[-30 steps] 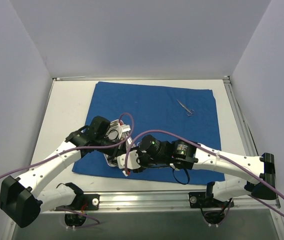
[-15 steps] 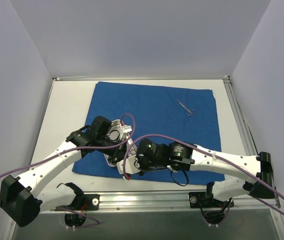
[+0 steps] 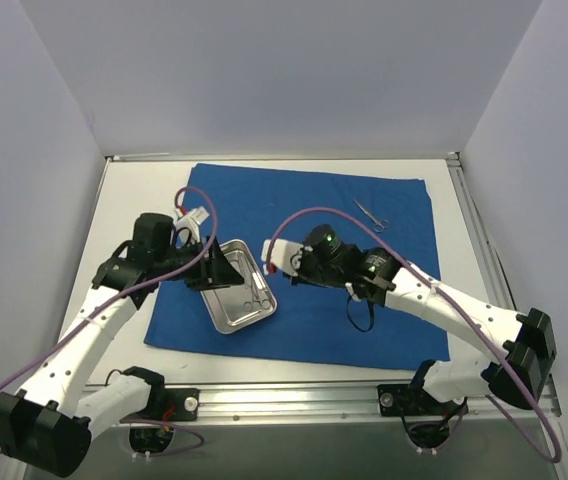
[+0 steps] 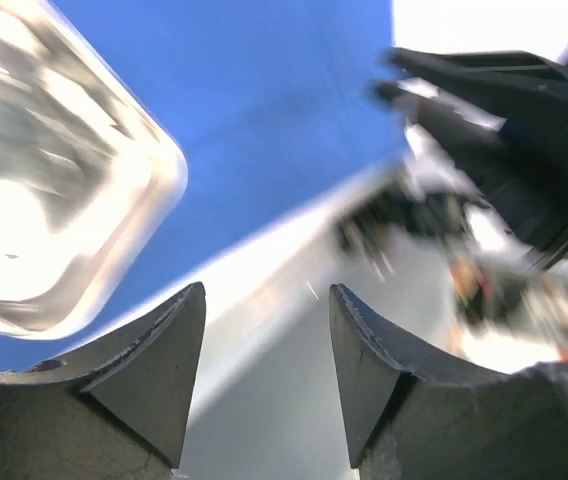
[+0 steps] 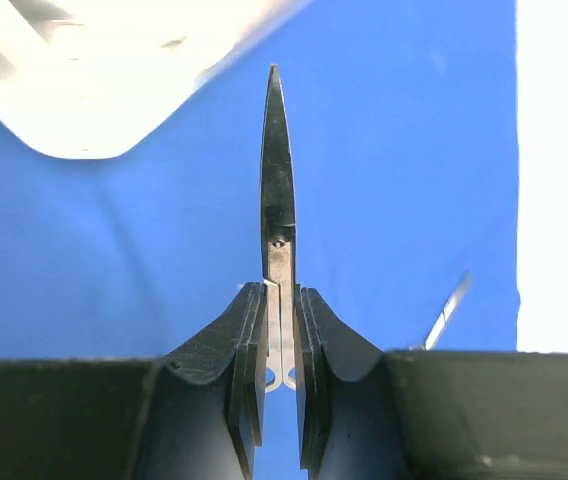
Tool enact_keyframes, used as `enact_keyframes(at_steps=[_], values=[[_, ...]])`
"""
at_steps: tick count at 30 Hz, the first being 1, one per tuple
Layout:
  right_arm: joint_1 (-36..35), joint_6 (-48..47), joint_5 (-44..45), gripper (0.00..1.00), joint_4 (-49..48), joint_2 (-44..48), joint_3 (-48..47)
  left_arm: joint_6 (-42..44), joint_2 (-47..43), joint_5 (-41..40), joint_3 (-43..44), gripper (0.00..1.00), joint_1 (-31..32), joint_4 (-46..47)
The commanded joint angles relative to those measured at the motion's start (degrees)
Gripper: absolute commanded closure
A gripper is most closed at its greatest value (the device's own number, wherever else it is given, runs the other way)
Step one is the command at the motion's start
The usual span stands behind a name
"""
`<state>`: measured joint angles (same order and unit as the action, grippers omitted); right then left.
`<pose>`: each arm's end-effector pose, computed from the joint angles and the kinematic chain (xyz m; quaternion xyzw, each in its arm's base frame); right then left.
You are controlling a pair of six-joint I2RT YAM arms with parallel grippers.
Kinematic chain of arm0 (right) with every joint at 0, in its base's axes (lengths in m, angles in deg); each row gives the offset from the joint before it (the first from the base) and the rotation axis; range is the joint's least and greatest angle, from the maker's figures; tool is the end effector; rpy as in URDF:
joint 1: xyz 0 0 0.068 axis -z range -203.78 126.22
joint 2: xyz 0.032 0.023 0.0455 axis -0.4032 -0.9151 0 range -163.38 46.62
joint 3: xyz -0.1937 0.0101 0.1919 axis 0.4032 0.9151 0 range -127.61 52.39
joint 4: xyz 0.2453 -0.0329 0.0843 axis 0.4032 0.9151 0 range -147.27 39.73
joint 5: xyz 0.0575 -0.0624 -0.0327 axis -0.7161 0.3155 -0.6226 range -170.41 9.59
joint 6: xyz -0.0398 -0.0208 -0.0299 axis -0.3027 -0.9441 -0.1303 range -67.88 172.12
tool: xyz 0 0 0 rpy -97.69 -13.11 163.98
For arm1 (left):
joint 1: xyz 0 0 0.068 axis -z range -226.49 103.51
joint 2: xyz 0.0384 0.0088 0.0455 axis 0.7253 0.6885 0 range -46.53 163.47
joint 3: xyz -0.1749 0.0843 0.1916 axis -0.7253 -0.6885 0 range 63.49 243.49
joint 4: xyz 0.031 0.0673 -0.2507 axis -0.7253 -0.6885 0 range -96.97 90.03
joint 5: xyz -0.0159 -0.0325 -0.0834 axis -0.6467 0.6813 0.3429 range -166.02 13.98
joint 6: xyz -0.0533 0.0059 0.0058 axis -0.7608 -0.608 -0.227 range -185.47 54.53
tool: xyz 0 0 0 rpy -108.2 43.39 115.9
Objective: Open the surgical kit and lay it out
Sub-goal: Adjust the medical item, then place the medical item in the surgical kit.
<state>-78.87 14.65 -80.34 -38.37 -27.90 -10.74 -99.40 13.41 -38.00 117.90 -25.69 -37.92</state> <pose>0.1696 0.2429 0.3230 -0.6266 0.5996 0.0757 0.4921 0.1900 -0.0957 0.3078 0.0285 0.8776 -0.4374 0.1940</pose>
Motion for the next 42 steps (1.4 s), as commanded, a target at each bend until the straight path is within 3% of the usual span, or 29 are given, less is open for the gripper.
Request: enact_keyframes(at_steps=[1,5,11,16,20,30,42], values=[[9.96,4.16,-0.78,1.0,-5.43,-0.71,-0.41,2.02,-3.07,-14.18,2.98,0.39,-2.69,2.44],[19.83,5.48,-0.25,1.0,-7.82,-7.38,-3.3,5.27,0.52,-14.03,4.47,0.37,-2.96,4.47],[34.4,8.99,-1.74,1.0,-7.29,-25.72,-13.14,7.39,3.87,-11.39,4.3,0.38,-2.25,6.56],[41.02,7.51,-1.3,1.0,-5.28,-37.87,-25.42,10.73,5.71,-11.47,7.1,0.38,0.11,4.65],[43.75,2.42,-1.48,1.0,2.44,-48.32,-35.81,11.26,7.12,-10.43,7.55,0.38,0.47,4.21],[47.53,-4.0,-7.98,1.0,6.68,-51.95,-39.44,13.89,11.33,-11.04,9.57,0.38,0.3,2.36],[47.97,-2.61,-10.36,1.0,7.12,-53.27,-39.96,13.54,13.71,-9.19,9.66,0.38,0.3,3.5]])
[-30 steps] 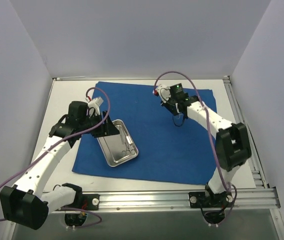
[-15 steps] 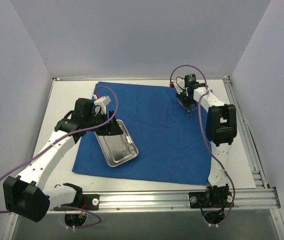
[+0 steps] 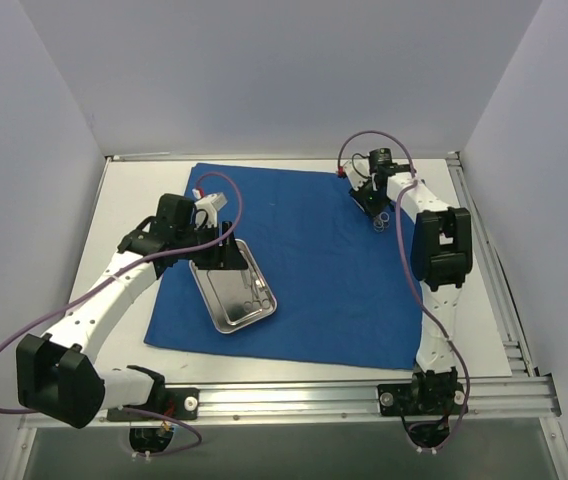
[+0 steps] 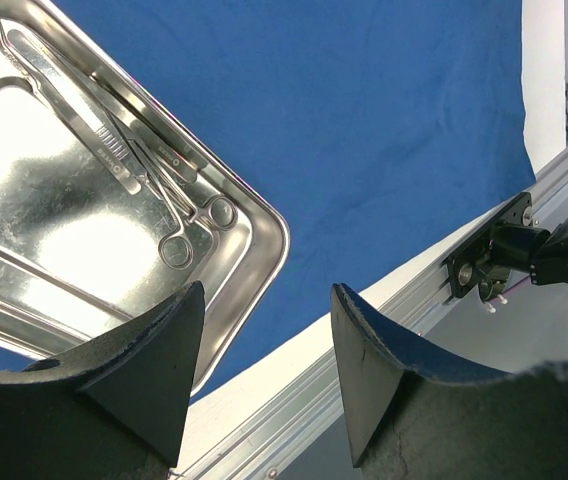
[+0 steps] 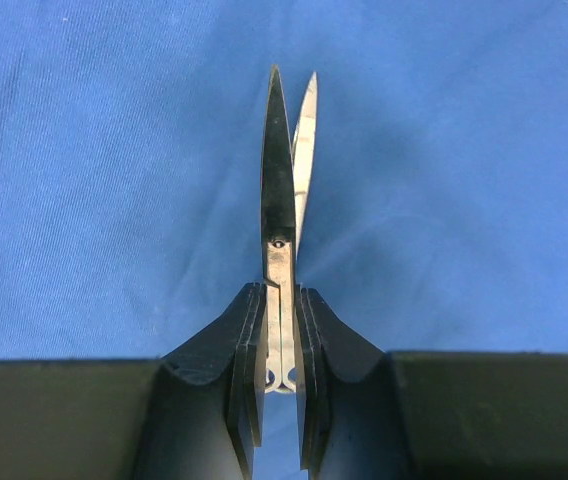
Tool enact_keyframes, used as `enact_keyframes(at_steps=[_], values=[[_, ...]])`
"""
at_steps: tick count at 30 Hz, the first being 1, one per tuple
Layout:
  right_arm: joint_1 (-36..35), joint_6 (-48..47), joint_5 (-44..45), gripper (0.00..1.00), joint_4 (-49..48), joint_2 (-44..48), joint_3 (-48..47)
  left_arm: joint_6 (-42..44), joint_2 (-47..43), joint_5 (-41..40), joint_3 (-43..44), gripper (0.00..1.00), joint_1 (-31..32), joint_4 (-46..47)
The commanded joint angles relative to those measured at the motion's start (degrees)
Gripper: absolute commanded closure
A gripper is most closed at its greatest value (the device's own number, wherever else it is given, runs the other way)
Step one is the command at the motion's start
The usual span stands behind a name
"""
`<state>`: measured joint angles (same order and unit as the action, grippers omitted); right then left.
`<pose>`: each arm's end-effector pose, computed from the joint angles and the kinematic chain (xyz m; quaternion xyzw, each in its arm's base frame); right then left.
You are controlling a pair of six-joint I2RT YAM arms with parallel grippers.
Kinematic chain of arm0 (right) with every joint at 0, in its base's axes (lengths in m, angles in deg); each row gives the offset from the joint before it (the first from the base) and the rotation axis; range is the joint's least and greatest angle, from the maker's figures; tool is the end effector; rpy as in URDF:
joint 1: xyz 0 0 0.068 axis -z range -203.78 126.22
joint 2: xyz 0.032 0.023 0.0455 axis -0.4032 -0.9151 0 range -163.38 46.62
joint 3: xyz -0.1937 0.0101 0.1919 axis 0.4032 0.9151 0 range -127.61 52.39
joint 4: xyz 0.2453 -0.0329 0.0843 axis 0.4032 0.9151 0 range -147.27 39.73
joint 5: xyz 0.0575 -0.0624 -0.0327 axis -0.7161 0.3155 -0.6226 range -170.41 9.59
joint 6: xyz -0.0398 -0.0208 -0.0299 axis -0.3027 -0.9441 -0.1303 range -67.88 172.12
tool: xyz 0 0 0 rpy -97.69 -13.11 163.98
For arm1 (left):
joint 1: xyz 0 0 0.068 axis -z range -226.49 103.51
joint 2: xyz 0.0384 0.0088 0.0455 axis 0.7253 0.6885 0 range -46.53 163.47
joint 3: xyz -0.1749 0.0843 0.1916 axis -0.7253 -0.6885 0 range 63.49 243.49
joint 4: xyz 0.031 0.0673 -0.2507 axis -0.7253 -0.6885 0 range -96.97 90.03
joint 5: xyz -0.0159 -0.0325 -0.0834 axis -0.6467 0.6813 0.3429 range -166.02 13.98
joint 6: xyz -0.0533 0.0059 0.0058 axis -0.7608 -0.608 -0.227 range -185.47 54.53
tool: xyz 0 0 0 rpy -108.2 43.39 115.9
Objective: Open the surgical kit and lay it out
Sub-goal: Place the medical item in the surgical kit.
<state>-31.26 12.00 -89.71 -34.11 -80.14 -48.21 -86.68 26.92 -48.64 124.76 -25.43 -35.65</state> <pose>0.4905 0.0702 0.1880 -0.4030 0.8437 -0.0245 0.3539 0.2441 -0.1116 0.2952 0.0839 0.9067 -0.3319 0.2462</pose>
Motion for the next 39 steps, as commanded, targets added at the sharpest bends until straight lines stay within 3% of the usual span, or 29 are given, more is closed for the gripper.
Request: enact_keyframes(at_steps=[1,39], values=[[0.45,0.39,-1.59,1.0,2.77,-1.03,-2.59,0.82,0.29,1.63,2.71,0.38,0.03,1.23],[1.33,1.62,-1.42,0.91,3.65,-2.7,-1.09,1.09,0.82,2.42,1.83,0.38,-0.05,1.67]])
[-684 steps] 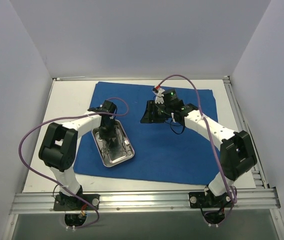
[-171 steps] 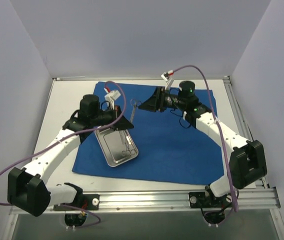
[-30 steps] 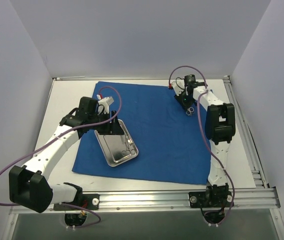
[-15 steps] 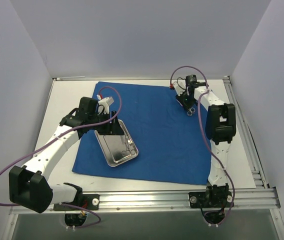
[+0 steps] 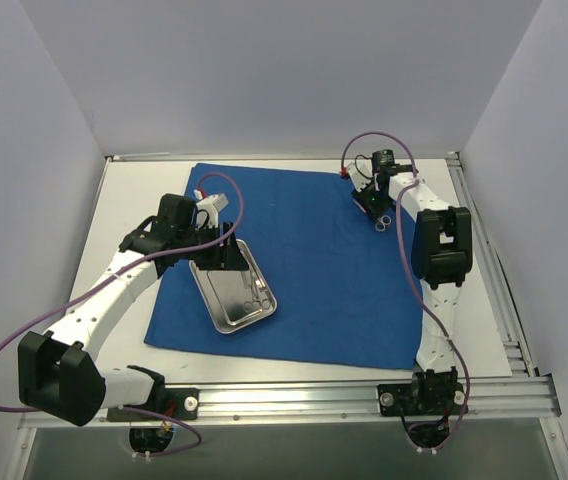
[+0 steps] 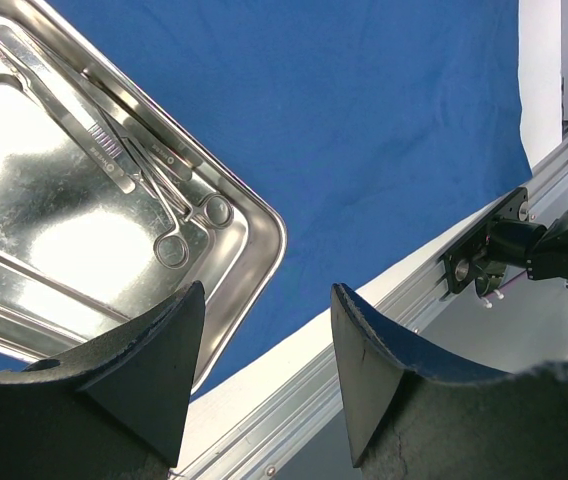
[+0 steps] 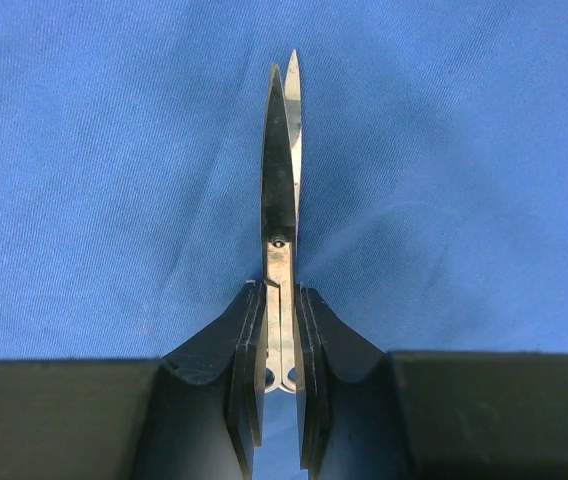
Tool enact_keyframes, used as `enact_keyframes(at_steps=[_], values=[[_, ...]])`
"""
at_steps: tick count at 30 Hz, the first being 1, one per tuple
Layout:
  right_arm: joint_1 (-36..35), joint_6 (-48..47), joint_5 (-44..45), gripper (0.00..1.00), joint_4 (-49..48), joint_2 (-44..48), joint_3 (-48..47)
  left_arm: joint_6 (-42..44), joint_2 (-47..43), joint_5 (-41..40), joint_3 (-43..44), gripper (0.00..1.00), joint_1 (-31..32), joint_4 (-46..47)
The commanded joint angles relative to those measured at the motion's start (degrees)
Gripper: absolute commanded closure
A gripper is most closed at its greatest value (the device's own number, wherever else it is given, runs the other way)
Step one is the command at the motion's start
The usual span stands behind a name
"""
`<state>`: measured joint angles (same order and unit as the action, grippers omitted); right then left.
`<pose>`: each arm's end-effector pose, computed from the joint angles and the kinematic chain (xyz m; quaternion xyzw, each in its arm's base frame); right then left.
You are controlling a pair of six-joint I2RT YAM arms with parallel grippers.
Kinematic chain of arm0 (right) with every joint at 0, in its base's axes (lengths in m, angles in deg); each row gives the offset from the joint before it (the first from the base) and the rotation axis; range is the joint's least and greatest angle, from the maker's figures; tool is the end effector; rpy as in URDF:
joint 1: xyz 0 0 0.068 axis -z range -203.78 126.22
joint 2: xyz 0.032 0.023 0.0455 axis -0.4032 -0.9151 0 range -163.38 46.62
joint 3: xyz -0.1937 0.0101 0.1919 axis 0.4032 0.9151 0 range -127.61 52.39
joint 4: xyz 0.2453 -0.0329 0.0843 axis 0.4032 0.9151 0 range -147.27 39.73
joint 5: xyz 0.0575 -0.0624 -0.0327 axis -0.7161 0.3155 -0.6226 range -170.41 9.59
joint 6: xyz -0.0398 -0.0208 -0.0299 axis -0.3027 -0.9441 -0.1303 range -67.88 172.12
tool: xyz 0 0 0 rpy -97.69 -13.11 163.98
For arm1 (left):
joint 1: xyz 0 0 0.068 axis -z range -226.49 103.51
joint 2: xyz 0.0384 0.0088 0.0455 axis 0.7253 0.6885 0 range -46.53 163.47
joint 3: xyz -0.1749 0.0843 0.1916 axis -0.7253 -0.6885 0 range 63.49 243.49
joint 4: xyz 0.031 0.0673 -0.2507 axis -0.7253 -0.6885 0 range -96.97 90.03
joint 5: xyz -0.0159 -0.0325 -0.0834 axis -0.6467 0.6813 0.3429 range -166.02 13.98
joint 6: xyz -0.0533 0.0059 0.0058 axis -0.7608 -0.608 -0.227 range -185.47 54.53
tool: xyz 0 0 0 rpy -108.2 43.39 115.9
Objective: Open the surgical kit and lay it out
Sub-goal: Place the medical item in the surgical kit.
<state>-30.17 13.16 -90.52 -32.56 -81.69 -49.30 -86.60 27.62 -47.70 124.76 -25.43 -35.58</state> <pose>0.4939 0.0616 0.1793 -0.3893 0.8560 -0.0127 0.3399 0.2459 -0.1128 0.2924 0.0862 0.9067 -0.3371 0.2383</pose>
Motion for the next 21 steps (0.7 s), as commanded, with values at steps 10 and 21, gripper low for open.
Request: enact_keyframes(at_steps=[10,21], values=[[0.15,0.99,-0.53,0.8,2.71,-2.73,-0.97,1.09,0.03,1.74,1.57,0.38,-0.05,1.6],[-0.02,2.31,-1.05,0.71,1.92,-2.21,-1.67,1.17,-0.15,1.57,1.3,0.38,-0.05,1.69]])
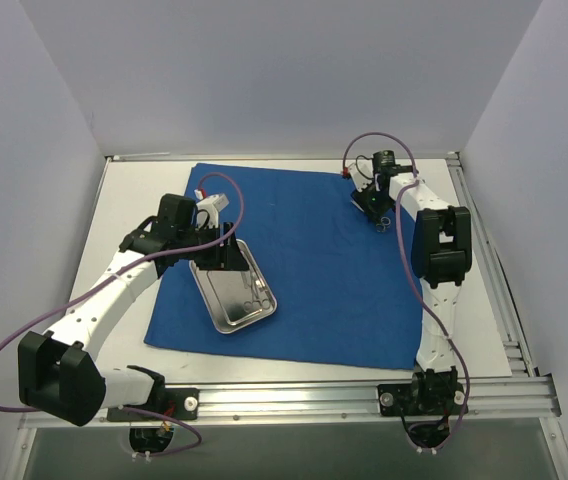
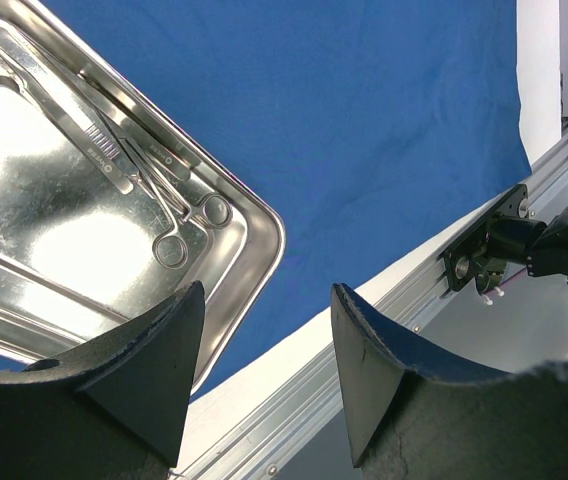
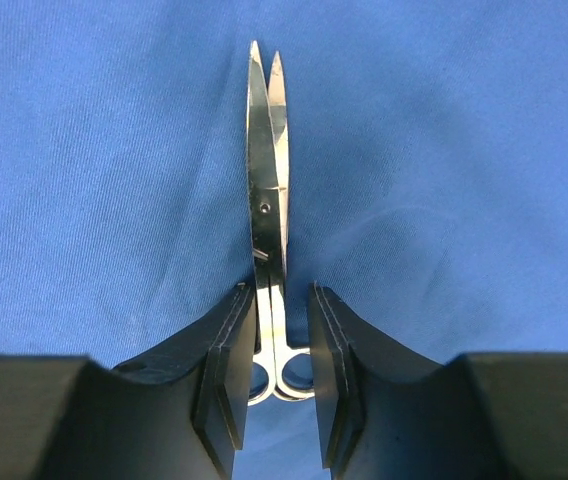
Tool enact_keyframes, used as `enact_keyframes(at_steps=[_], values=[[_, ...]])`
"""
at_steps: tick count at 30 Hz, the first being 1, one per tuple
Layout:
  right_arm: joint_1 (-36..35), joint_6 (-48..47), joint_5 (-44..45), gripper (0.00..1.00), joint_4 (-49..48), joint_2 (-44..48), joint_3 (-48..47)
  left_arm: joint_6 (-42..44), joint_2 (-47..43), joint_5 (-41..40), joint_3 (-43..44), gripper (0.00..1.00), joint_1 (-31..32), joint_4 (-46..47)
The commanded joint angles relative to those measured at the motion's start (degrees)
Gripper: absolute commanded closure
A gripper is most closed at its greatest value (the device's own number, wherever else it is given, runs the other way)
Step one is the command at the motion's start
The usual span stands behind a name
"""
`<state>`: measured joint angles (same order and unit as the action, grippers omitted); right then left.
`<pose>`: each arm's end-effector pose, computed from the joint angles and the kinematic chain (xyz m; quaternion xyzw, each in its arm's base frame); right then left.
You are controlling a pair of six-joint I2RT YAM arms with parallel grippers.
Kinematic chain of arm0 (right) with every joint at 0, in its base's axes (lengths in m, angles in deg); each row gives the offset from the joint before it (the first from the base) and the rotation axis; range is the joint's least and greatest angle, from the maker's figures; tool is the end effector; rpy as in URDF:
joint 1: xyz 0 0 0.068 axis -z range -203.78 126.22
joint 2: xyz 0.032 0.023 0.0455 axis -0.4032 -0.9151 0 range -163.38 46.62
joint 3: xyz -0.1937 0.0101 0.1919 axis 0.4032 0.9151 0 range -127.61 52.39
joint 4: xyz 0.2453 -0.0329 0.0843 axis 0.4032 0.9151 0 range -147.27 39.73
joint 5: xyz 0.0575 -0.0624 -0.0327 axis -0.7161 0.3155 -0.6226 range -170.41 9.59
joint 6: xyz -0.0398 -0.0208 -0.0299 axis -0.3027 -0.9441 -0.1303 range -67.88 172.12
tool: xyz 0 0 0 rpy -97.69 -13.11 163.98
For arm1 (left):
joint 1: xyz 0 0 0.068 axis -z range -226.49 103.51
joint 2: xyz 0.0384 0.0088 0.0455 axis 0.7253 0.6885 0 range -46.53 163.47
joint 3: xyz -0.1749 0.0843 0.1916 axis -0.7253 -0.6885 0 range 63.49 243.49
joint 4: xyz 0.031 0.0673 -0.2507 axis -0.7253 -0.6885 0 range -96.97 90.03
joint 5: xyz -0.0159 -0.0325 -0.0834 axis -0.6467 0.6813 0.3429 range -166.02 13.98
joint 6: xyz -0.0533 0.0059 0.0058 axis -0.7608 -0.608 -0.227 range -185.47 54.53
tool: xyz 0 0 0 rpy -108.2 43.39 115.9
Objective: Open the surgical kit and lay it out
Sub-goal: Place the medical item in the surgical kit.
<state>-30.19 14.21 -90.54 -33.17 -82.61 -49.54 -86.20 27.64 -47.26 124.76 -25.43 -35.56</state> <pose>0.4964 0.0621 0.1737 -0.3817 0.8596 -0.0092 0.3395 0.2458 -0.1130 0.2924 0.0907 0.9055 -0.3394 0.2379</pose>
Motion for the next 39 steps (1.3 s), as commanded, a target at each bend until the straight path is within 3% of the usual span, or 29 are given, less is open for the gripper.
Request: enact_keyframes(at_steps=[1,10,15,19,21,25,26,27,30,35,37,38,39], values=[[-0.09,1.87,-1.03,0.71,2.1,-0.77,-1.43,0.78,-0.08,0.78,1.3,0.38,-0.05,1.67],[-1.23,8.99,2.39,0.64,3.42,4.14,-4.77,0.43,1.32,-1.77,2.79,0.38,-1.11,-0.61],[-3.16,15.31,6.43,0.58,0.08,9.69,-0.21,-0.62,2.82,-2.73,3.68,0.37,-1.46,-1.49],[-8.16,19.27,11.0,0.45,-3.0,15.04,4.01,-1.77,5.27,-3.88,3.76,0.34,-1.64,-2.55],[-10.27,22.07,13.28,0.43,-4.75,18.46,6.38,-2.73,5.98,-6.24,3.76,0.34,-1.63,-3.25],[-15.64,31.54,22.16,0.29,-7.22,22.96,8.33,-6.07,8.53,-10.37,4.11,0.37,-1.55,-4.48],[-17.56,33.06,22.78,0.2,-6.61,23.49,8.15,-6.86,9.58,-10.82,4.11,0.39,-1.55,-4.57],[-18.45,34.21,23.4,0.01,-5.13,23.84,7.98,-8.26,10.11,-11.61,4.11,0.41,-1.46,-4.66],[-21.0,36.41,20.42,0.0,-5.54,28.22,9.46,-9.33,12.4,-13.55,4.46,0.51,-1.28,-5.27],[-20.92,46.15,14.89,0.0,-12.57,35.79,21.23,-8.62,15.12,-17.23,5.08,0.55,2.05,-4.84],[-17.68,47.05,10.94,0.0,-13.02,38.51,23.61,-8.8,16.61,-18.73,5.34,0.55,3.71,-5.28],[-15.84,47.31,2.48,0.01,-13.02,39.31,25.36,-8.63,16.97,-19.43,5.35,0.55,4.25,-5.19],[-12.6,48.53,-0.13,0.05,-13.89,41.14,26.42,-8.62,17.49,-21.18,5.78,0.56,4.86,-5.45]])
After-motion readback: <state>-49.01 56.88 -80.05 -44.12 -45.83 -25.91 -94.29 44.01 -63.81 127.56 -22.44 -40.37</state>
